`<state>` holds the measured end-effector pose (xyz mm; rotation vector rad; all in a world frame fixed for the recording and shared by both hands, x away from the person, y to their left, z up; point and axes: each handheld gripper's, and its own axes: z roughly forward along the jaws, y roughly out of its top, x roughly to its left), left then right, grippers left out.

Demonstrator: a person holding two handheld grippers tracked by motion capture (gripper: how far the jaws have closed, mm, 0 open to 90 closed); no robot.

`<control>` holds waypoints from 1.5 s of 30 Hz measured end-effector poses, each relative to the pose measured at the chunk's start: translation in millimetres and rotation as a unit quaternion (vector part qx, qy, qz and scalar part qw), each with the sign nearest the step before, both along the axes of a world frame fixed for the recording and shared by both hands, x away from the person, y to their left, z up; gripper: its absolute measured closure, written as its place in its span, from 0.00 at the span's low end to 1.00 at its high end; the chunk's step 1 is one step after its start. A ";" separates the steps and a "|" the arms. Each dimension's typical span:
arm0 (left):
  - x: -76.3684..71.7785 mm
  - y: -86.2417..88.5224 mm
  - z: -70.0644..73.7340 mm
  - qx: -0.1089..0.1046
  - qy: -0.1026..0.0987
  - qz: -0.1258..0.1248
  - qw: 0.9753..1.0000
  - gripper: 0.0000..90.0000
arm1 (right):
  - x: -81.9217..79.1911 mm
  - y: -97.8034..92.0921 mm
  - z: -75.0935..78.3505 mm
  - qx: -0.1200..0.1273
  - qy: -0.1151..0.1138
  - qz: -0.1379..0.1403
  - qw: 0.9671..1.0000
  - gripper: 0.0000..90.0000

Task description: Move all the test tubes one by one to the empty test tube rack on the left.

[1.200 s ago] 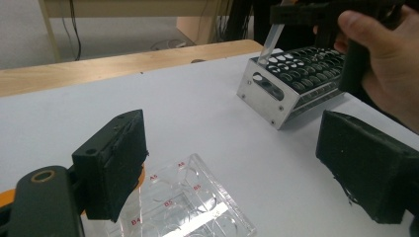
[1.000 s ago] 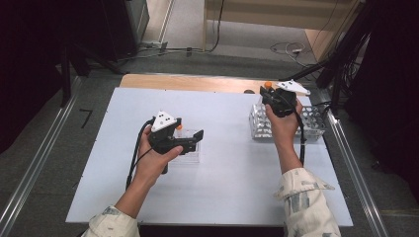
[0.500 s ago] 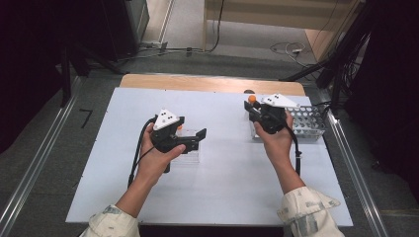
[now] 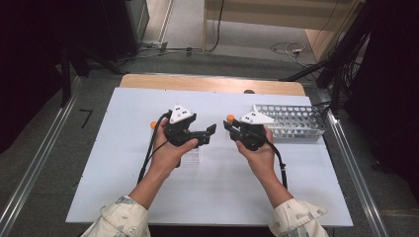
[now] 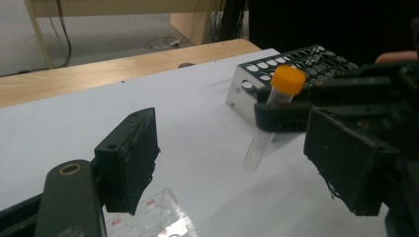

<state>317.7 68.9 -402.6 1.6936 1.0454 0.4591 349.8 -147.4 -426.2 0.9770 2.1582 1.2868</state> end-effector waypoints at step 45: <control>0.5 -27.7 -7.3 0.050 -0.021 -0.051 0.997 0.79 | -18.6 19.3 -7.9 0.011 0.014 0.055 0.998 0.77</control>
